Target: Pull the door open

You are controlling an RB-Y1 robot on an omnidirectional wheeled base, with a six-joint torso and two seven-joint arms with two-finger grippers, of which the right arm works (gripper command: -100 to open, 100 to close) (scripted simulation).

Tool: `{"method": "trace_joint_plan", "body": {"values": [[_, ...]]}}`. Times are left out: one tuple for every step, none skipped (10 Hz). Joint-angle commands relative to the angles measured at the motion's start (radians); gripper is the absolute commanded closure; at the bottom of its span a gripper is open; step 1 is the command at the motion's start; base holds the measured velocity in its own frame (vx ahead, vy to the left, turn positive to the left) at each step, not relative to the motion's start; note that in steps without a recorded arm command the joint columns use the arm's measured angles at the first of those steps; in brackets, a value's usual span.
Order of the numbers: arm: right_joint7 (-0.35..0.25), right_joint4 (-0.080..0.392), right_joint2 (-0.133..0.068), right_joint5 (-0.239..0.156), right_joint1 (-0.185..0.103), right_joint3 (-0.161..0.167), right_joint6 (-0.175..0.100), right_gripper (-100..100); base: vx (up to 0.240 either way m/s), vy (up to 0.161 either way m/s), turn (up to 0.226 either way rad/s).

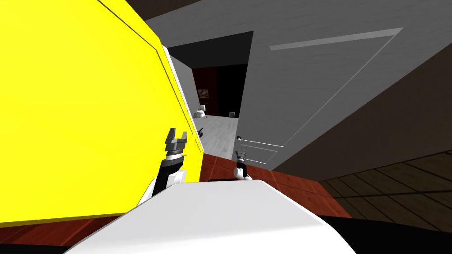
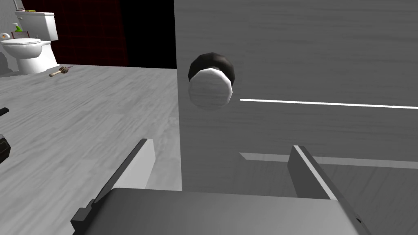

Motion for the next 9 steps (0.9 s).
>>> {"method": "trace_joint_plan", "body": {"values": [[-0.018,0.032,0.007,-0.013,-0.014,0.005,-0.01,-100,0.064,-0.017,0.124],[-0.011,0.019,0.003,-0.007,-0.008,0.003,-0.005,-100,0.031,-0.008,0.025],[-0.031,0.026,-0.027,-0.014,-0.008,0.0,0.003,-100,-0.006,-0.005,0.122],[-0.041,0.028,-0.042,-0.017,-0.007,-0.002,0.007,-100,-0.019,-0.01,0.11],[-0.041,0.028,-0.042,-0.017,-0.007,-0.002,0.007,-100,-0.015,-0.006,0.025],[-0.057,0.031,-0.065,-0.021,-0.007,-0.004,0.013,-100,-0.012,-0.002,0.037],[-0.07,0.033,-0.083,-0.024,-0.007,-0.006,0.016,-100,-0.009,-0.004,0.04],[-0.086,0.035,-0.103,-0.029,-0.007,-0.007,0.02,-100,0.005,0.005,0.02],[-0.103,0.036,-0.121,-0.033,-0.007,-0.009,0.022,-100,0.048,0.019,0.024]]}}
